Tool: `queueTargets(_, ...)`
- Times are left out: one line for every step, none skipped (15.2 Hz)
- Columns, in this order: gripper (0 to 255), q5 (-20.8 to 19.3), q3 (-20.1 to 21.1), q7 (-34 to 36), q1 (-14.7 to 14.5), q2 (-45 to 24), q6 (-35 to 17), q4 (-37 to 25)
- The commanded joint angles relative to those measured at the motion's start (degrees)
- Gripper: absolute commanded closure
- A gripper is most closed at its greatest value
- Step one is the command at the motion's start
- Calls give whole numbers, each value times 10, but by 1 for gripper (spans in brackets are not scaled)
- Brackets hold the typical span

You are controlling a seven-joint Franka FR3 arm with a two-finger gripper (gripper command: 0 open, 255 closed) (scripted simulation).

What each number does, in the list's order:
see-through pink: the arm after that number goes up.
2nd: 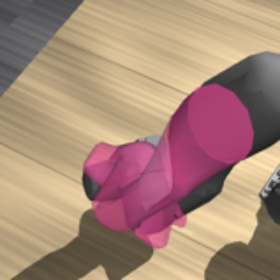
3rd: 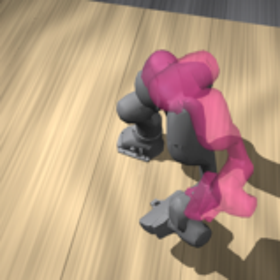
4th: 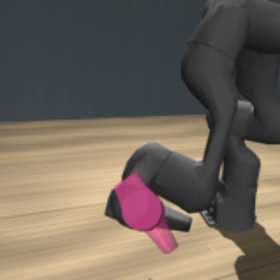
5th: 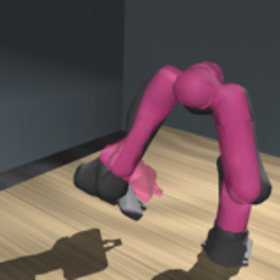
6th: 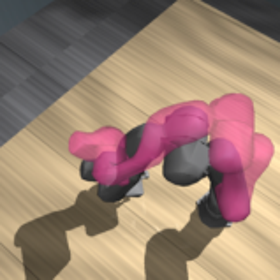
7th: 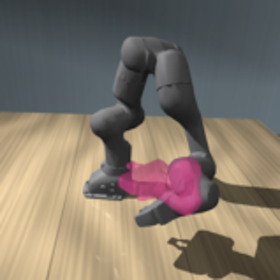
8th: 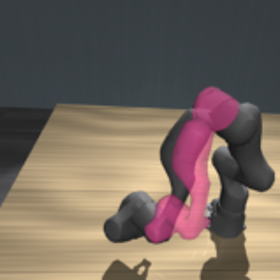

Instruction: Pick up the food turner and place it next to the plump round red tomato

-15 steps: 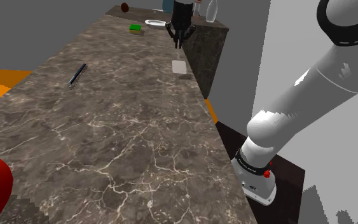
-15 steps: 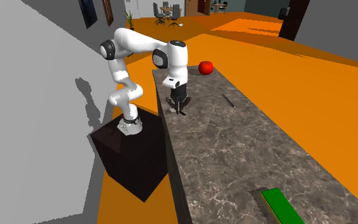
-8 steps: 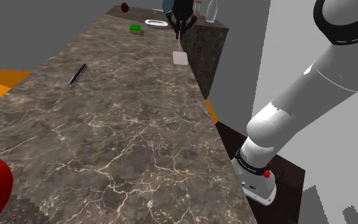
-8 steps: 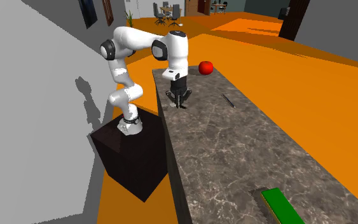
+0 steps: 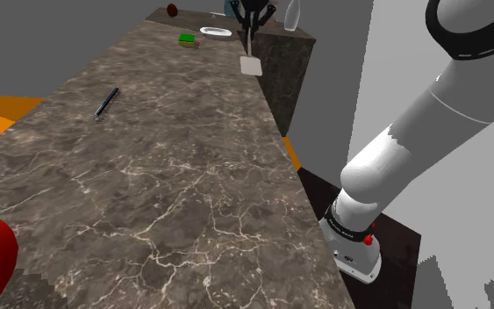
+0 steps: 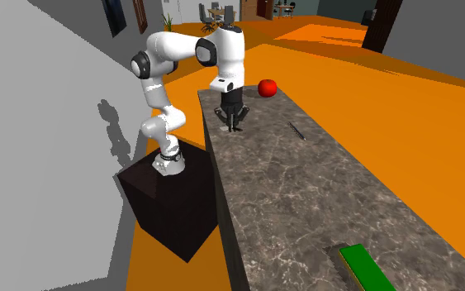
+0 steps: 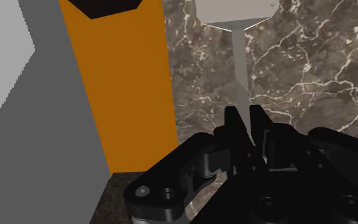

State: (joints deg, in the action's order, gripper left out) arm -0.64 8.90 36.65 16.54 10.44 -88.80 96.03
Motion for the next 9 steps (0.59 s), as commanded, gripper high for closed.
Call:
queueTargets(255, -1, 0, 0, 0, -5, 17, -21)
queueTargets(255, -1, 1, 0, 0, -8, 25, -33)
queueTargets(255, -2, 1, 1, 0, -12, 33, -45)
queueTargets(255, -2, 1, 1, 0, -15, 42, -57)
queueTargets(255, -3, 1, 1, 0, -19, 51, -69)
queueTargets(255, -3, 1, 1, 0, -20, 52, -71)
queueTargets(255, 0, 6, 10, -4, -4, 52, -55)
queueTargets(255, 3, 11, 18, -8, 12, 51, -39)
queueTargets(255, 6, 16, 27, -12, 27, 51, -24)
